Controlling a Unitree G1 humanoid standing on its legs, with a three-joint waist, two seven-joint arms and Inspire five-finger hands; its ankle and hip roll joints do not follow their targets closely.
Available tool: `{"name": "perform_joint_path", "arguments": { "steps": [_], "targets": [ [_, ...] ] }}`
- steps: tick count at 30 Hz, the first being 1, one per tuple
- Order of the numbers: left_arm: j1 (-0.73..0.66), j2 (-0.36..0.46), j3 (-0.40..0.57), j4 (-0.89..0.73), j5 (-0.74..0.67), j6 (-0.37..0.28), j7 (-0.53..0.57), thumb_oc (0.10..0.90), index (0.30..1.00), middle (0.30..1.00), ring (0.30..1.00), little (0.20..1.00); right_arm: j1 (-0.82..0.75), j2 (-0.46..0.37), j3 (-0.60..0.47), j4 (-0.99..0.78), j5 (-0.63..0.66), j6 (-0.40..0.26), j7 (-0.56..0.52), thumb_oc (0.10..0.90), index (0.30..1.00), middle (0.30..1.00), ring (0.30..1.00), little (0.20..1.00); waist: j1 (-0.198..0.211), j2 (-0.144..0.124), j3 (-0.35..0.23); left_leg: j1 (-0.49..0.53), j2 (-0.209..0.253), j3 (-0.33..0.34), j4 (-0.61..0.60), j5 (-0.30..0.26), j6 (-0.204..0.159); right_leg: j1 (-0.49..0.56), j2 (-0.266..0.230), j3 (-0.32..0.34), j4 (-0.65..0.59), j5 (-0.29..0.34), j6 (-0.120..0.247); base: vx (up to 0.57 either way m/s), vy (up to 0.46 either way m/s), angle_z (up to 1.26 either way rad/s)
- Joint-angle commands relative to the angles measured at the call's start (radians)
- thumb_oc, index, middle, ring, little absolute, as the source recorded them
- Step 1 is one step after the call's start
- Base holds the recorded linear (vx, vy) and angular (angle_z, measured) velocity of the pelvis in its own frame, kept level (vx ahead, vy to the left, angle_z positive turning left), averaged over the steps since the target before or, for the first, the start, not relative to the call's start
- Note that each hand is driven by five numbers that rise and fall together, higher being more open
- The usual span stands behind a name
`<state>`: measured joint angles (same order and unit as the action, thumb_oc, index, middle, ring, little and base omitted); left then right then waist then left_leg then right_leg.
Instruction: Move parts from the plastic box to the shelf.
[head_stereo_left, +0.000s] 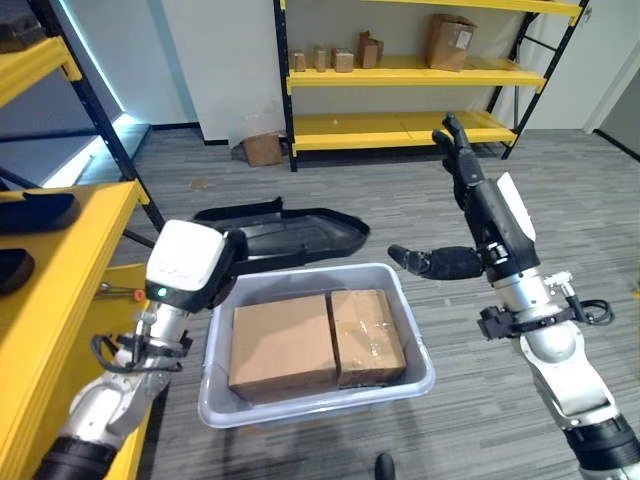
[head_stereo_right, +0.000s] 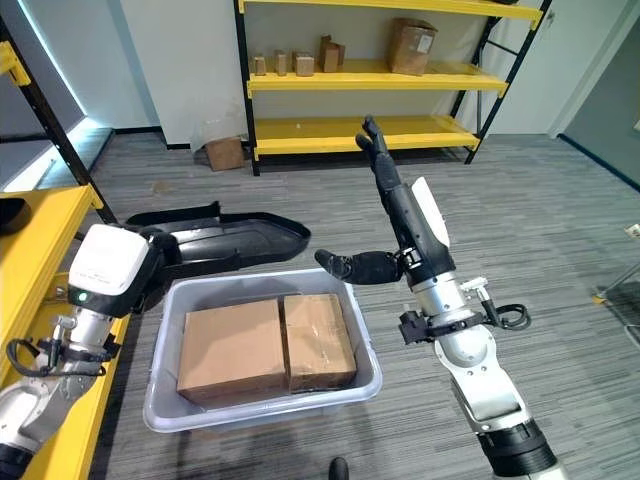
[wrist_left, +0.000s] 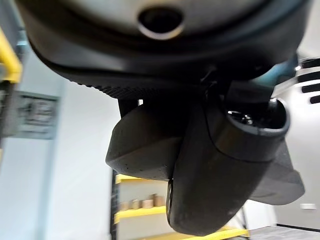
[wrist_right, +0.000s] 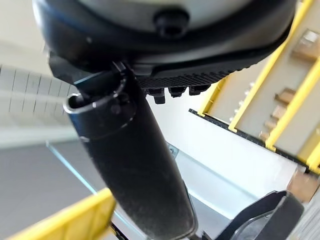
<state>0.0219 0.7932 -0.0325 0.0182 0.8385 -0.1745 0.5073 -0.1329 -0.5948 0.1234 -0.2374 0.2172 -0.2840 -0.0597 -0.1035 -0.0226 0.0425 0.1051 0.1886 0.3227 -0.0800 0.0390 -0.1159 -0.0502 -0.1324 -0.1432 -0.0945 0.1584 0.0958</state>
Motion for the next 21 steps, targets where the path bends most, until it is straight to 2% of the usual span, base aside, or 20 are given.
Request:
{"name": "perform_joint_path", "arguments": {
  "steps": [1,8,14,18,21],
  "targets": [
    [-0.120,0.051,0.121,-0.058,-0.096,-0.001,0.068,0.400,0.300,0.300,0.300,0.300,-0.046,0.012,-0.091,-0.142,0.122,-0.084,0.017,0.900,1.000,1.000,1.000,1.000,-0.012,-0.023,-0.062,-0.007,0.059,-0.047,-0.007,0.017,-0.022,0.102,-0.093,-0.015,0.010,-0.075,0.095,-0.03,-0.039,0.00],
    [0.006,-0.007,0.222,-0.070,-0.129,-0.006,0.055,0.400,0.300,0.300,0.300,0.300,0.081,0.054,-0.144,-0.165,0.166,-0.074,0.047,0.900,1.000,1.000,1.000,1.000,-0.015,-0.004,-0.055,-0.004,0.065,-0.050,-0.007,0.024,-0.027,0.110,-0.087,-0.024,0.020,-0.089,0.085,-0.02,-0.034,0.00],
    [0.062,-0.080,0.263,-0.141,-0.180,-0.026,0.061,0.400,0.300,0.300,0.300,0.300,0.125,0.087,-0.119,-0.112,0.200,-0.054,0.050,0.900,1.000,1.000,1.000,1.000,-0.009,0.013,-0.029,0.001,0.091,-0.063,-0.007,0.044,-0.029,0.092,-0.064,-0.015,0.094,-0.140,0.063,-0.04,-0.072,0.01],
    [0.101,-0.132,0.258,-0.187,-0.214,-0.043,0.060,0.400,0.300,0.300,0.300,0.300,0.110,0.089,-0.078,-0.098,0.208,-0.050,0.054,0.900,1.000,1.000,1.000,1.000,0.012,0.022,-0.007,-0.008,0.125,-0.080,0.023,0.088,-0.039,0.093,-0.029,-0.014,0.111,-0.167,0.036,-0.04,-0.130,0.00],
    [0.139,-0.169,0.266,-0.203,-0.245,-0.044,0.067,0.400,0.300,0.300,0.300,0.300,0.074,0.088,-0.040,-0.100,0.206,-0.053,0.044,0.900,1.000,1.000,1.000,1.000,0.042,0.030,0.010,-0.030,0.164,-0.117,0.045,0.145,-0.063,0.109,0.015,-0.030,0.112,-0.189,0.006,-0.04,-0.196,0.00]
  ]
}}
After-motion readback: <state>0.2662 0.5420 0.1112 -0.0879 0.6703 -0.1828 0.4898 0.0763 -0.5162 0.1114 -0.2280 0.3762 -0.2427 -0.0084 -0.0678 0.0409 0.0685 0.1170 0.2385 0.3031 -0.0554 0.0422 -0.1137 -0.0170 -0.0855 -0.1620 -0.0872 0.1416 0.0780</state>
